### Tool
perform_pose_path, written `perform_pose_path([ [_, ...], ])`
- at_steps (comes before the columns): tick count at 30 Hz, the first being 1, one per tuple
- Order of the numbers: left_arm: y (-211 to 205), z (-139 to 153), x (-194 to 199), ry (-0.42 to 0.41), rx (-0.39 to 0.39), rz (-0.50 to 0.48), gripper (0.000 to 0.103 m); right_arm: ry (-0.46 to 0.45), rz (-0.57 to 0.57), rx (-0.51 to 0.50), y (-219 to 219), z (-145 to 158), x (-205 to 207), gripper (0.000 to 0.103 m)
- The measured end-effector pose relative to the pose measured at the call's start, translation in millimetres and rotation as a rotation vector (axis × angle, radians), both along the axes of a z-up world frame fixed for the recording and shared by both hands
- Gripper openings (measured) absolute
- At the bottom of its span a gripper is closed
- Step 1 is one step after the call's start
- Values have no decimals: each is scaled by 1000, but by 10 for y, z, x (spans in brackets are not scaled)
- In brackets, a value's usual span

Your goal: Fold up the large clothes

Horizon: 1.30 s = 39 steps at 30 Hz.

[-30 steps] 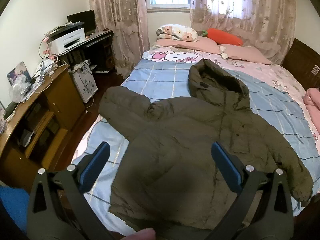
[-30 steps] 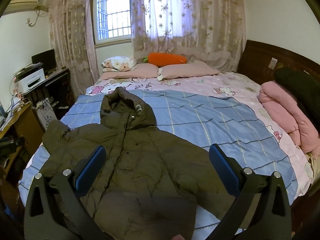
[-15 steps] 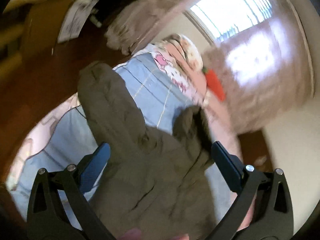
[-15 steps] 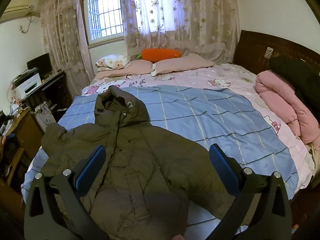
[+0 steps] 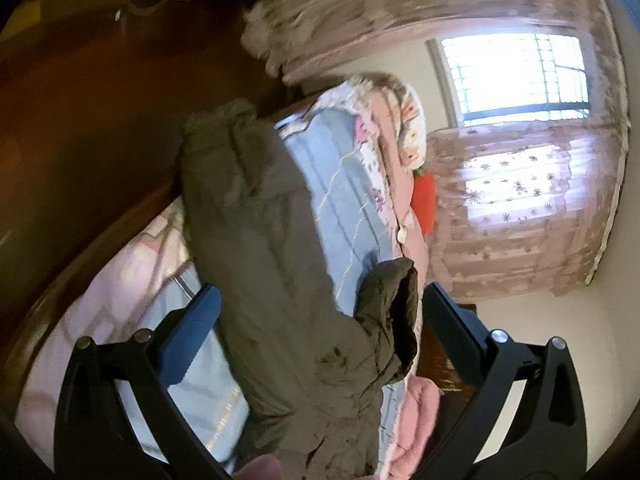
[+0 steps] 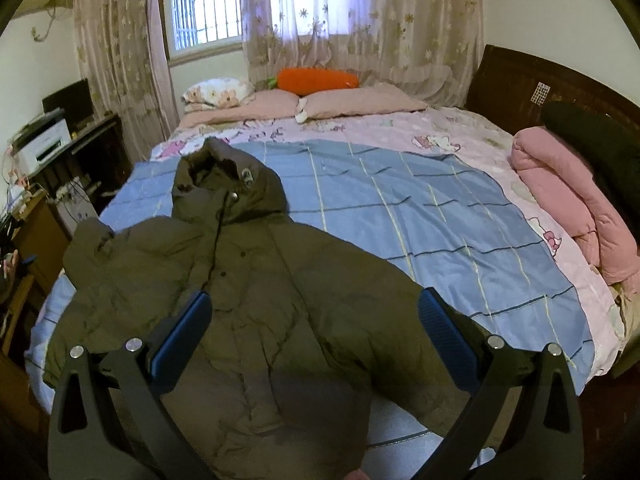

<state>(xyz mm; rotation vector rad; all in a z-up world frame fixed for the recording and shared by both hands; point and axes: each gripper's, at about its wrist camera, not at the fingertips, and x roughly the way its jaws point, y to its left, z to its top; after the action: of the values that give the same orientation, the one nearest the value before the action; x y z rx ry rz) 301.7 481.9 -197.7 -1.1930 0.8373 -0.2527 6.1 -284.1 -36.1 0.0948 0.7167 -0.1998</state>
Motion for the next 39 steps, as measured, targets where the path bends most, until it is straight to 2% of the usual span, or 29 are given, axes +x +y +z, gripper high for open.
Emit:
perform_pose_path([
  [6, 269, -607, 407, 9, -111, 45, 101, 42, -12, -7, 7, -142, 94, 102],
  [11, 339, -894, 771, -6, -139, 42, 101, 42, 22, -8, 183, -155, 188, 102],
  [15, 344, -1137, 1016, 45, -122, 41, 101, 56, 59, -14, 317, -197, 262, 102],
  [19, 364, -1257, 1129, 53, -122, 45, 101, 79, 79, -6, 400, -267, 301, 102],
  [24, 375, -1273, 1237, 37, -117, 42, 100, 90, 88, -1, 455, -308, 303, 102],
  [25, 342, -1252, 1282, 37, -101, 32, 97, 88, 87, -1, 464, -318, 310, 102],
  [27, 268, -1254, 1332, 53, -59, 5, 78, 85, 87, -1, 470, -317, 309, 102],
  [28, 230, -1259, 1349, 71, -29, 0, 45, 85, 87, -1, 469, -315, 310, 102],
  [29, 171, -1265, 1384, 89, 0, -1, 25, 83, 87, -1, 477, -311, 306, 102],
  [31, 120, -1231, 1382, 46, 9, 16, 12, 77, 87, -7, 479, -308, 295, 102],
  [34, 62, -1107, 1373, 19, 107, 8, 6, 81, 83, -3, 459, -305, 282, 102],
  [39, -6, -657, 1301, -72, 309, 19, 4, 80, 78, 7, 405, -278, 250, 102],
])
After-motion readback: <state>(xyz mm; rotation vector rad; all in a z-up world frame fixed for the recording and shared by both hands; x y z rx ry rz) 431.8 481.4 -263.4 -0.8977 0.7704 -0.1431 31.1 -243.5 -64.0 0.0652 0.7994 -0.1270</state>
